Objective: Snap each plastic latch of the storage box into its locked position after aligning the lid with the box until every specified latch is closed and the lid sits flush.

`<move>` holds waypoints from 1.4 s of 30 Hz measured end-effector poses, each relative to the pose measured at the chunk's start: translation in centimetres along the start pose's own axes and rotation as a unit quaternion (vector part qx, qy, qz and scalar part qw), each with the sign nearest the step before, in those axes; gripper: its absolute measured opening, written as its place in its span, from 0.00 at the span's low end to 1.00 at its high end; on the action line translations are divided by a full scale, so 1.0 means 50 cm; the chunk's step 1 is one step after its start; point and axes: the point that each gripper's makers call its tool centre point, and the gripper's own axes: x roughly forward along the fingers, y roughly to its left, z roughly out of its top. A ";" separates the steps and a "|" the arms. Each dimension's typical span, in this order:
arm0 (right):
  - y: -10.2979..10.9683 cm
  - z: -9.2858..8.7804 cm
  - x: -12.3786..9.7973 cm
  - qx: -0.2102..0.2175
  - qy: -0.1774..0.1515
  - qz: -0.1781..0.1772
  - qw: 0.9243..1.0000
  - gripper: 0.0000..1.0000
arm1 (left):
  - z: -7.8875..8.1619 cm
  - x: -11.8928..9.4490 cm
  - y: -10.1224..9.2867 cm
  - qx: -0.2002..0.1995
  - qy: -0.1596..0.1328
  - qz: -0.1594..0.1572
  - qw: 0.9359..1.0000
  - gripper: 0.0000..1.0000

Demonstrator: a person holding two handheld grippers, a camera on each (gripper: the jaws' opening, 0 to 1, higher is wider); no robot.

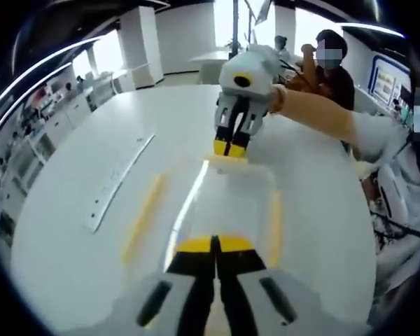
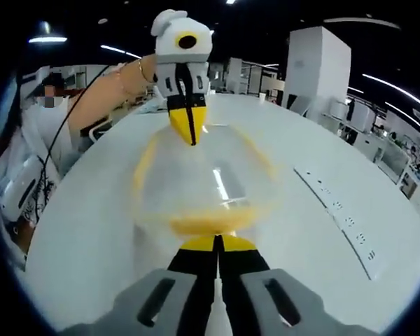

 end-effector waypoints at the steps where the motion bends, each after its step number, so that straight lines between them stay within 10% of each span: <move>1: 0.000 -0.002 0.001 -0.002 0.005 -0.005 1.000 0.00 | 0.004 0.000 0.007 -0.003 0.002 0.000 1.000 0.00; 8: -0.010 0.000 -0.033 0.028 0.037 -0.069 0.997 0.00 | -0.006 -0.015 0.026 -0.022 0.019 0.027 0.999 0.00; 12: -0.028 0.030 -0.064 0.035 0.022 -0.109 0.993 0.00 | 0.050 -0.069 0.029 -0.033 -0.066 0.038 0.997 0.00; 19: -0.021 0.088 -0.070 0.018 0.005 -0.132 0.991 0.00 | 0.054 -0.148 0.040 -0.010 -0.091 0.078 0.993 0.00; 23: -0.012 0.095 -0.055 0.003 0.015 -0.134 0.991 0.00 | 0.092 -0.215 0.043 -0.017 -0.173 0.088 0.981 0.00; 30: 0.017 0.097 -0.026 -0.019 0.027 -0.124 0.992 0.00 | 0.010 -0.281 0.063 -0.015 -0.168 0.130 0.977 0.00; 35: 0.038 0.099 -0.010 -0.029 0.024 -0.110 0.993 0.00 | -0.122 -0.253 0.094 -0.076 -0.136 0.128 0.979 0.00; 42: 0.041 0.109 0.002 -0.027 0.019 -0.108 0.994 0.00 | -0.185 -0.190 0.099 -0.078 -0.128 0.087 0.985 0.00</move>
